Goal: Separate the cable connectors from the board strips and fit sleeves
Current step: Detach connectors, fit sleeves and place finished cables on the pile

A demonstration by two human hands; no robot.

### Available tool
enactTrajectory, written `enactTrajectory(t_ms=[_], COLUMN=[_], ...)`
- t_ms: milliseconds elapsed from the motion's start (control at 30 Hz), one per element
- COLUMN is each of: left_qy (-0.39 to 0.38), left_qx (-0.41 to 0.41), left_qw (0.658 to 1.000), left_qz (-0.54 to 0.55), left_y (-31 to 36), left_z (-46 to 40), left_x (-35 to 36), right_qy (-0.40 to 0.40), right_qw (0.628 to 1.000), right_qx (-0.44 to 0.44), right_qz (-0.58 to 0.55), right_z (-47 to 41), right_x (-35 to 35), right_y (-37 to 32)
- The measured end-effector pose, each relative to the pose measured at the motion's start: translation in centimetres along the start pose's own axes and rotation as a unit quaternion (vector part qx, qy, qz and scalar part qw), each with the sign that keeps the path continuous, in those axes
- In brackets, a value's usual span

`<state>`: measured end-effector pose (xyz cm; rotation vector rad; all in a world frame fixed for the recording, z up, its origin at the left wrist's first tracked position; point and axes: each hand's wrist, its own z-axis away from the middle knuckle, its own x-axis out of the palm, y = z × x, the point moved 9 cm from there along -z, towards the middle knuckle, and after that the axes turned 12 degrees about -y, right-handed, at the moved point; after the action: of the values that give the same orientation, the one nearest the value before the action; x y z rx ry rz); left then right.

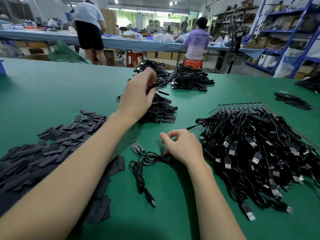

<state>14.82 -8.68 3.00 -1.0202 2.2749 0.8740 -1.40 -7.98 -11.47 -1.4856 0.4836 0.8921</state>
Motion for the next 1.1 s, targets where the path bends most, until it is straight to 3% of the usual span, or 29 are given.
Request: enactTrajectory(t_ms=[100,267,433,533,667,733,833,967,1100], left_qy=[-0.092,-0.253,-0.246,-0.184,-0.068,-0.049,-0.083,-0.166,-0.163], left_qx=[0.02,-0.039,-0.057,-0.067,-0.122,-0.16,-0.214,-0.261,-0.288], left_qw=[0.99,0.946,0.955,0.972,0.99,0.985,0.969,0.95,0.942], left_qz=[-0.106,-0.198,-0.158,-0.133,-0.011,0.048,0.091,0.047,0.055], left_y=[-1.1,-5.7,-6.2,-5.3,-4.5,-4.4,-4.9,-6.1,-6.7], left_z=[-3.4,-3.0,-2.4,-1.4,2.6,5.2,7.5,8.2,8.5], left_x=[3.2,8.8,8.5,6.6,3.2,2.8,3.6,4.1,4.0], right_qy=[0.001,0.01,0.023,0.025,-0.061,-0.099,-0.132,-0.147,-0.171], right_qw=[1.0,1.0,1.0,0.999,0.996,0.992,0.988,0.984,0.983], right_qx=[-0.002,-0.007,-0.006,-0.028,-0.058,-0.063,-0.047,-0.005,-0.01], right_qz=[0.008,0.003,0.016,0.02,0.031,0.045,0.072,0.102,0.07], right_z=[-0.1,-0.3,-0.3,0.1,0.4,0.3,0.2,0.3,0.8], right_x=[0.3,0.3,0.2,0.2,2.1,2.6,2.5,1.4,0.8], right_y=[-0.3,-0.1,-0.4,-1.2,-2.8,-3.5,-3.7,-2.7,-3.5])
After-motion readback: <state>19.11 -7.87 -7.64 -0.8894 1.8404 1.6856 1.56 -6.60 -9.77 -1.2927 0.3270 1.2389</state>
